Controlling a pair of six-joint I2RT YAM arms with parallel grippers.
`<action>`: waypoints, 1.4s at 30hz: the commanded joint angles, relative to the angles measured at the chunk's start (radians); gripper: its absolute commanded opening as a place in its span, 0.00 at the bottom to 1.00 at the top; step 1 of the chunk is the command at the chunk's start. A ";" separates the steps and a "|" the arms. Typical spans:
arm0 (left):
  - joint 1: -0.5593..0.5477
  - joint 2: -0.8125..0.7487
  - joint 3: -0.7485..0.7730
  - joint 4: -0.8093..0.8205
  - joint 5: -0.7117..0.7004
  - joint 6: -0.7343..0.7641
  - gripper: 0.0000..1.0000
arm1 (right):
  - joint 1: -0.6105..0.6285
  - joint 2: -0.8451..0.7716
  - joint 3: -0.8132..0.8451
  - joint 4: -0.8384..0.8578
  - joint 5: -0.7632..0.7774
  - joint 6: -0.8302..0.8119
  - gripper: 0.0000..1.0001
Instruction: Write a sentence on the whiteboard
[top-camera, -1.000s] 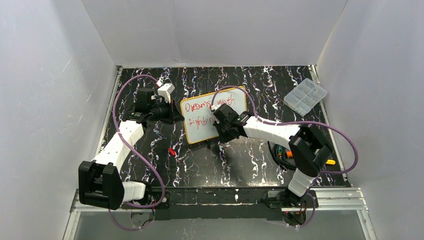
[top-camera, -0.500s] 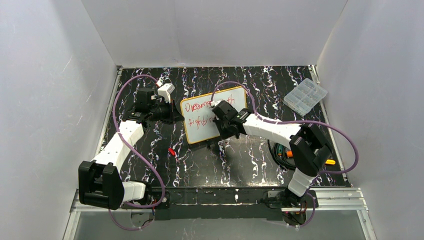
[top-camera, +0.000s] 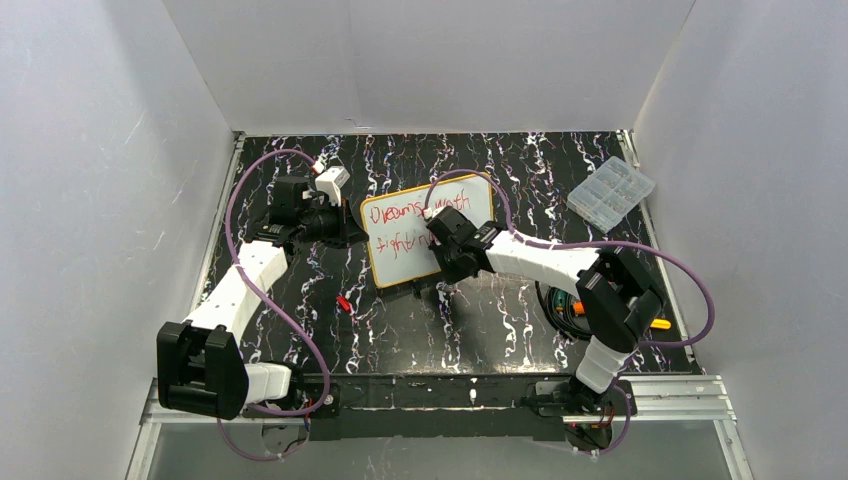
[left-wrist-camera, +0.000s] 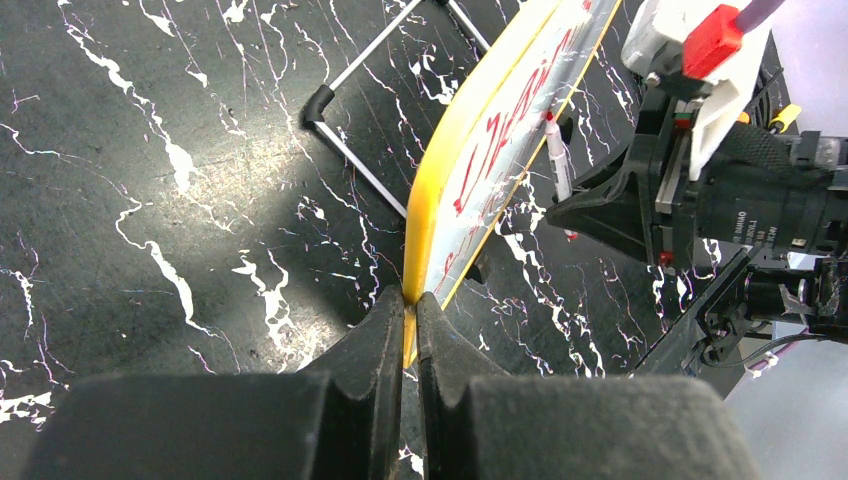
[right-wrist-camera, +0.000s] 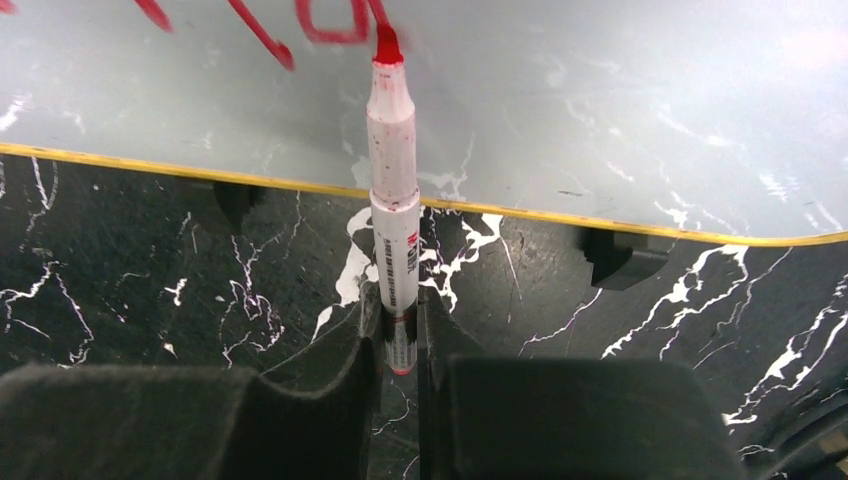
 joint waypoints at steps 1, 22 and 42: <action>-0.003 -0.048 -0.011 0.002 0.021 0.004 0.00 | -0.006 0.008 -0.034 0.013 -0.023 0.031 0.01; -0.003 -0.053 -0.013 0.002 0.020 0.003 0.00 | 0.035 -0.090 -0.012 0.075 -0.063 0.041 0.01; -0.001 -0.059 -0.014 0.000 0.012 0.006 0.00 | -0.151 -0.211 -0.108 -0.004 -0.158 -0.147 0.01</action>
